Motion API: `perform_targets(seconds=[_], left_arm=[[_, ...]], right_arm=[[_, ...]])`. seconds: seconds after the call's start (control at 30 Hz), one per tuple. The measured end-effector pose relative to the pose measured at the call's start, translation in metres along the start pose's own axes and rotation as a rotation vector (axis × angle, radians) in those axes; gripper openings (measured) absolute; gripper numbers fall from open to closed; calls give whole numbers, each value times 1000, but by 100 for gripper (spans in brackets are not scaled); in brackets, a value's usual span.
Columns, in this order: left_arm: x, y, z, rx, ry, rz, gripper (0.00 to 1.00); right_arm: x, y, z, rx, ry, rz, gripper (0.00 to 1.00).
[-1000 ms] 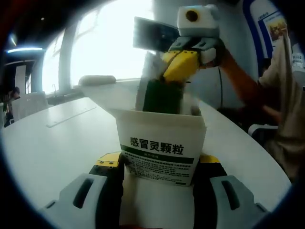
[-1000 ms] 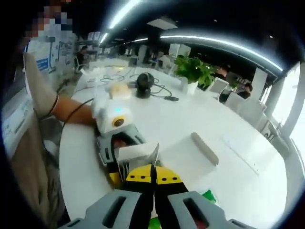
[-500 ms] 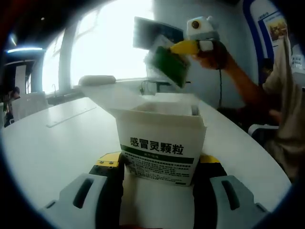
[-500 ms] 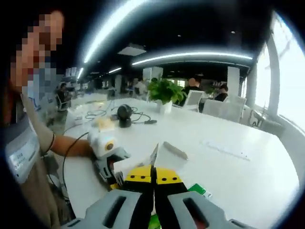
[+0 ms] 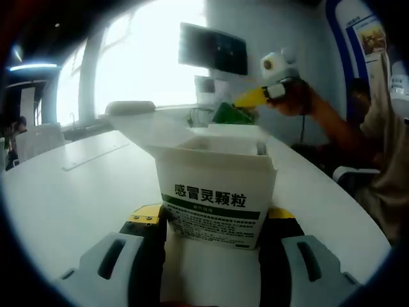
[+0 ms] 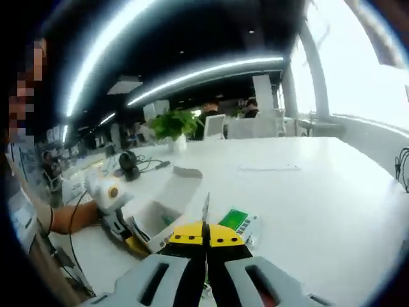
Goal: Take out ganmaoling bag from box put it on table
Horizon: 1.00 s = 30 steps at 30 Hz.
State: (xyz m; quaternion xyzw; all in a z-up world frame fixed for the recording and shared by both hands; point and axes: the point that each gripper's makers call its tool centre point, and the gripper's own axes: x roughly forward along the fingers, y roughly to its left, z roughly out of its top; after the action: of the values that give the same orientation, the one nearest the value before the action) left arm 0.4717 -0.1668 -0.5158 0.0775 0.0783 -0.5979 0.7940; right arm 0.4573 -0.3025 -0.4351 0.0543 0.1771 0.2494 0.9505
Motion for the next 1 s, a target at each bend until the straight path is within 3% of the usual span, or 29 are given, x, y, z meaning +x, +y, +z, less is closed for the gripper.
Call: perform_targets(seconds=[0.23,0.5,0.57,0.73,0.8,1.0], left_arm=[[0,0,0,0,0,0,49],[-1,0,-1,-1,0,-1,49],[-1,0,-1,-1,0,-1,49],[-1,0,-1,-1,0,-1,49],[-2,0,-1,-1,0,-1,49],[-2,0,-1,-1,-1,-2,49]], right_arm=[[7,12,-29,133,21,53,0],[18,14,-47,418,4,139,0],[19,15,-53,455,25,156,0],[23,-2,-66,432,48,77,0],[24,-8,-70,388,60,35,0],[29,-9,-73,276,83,1,0]])
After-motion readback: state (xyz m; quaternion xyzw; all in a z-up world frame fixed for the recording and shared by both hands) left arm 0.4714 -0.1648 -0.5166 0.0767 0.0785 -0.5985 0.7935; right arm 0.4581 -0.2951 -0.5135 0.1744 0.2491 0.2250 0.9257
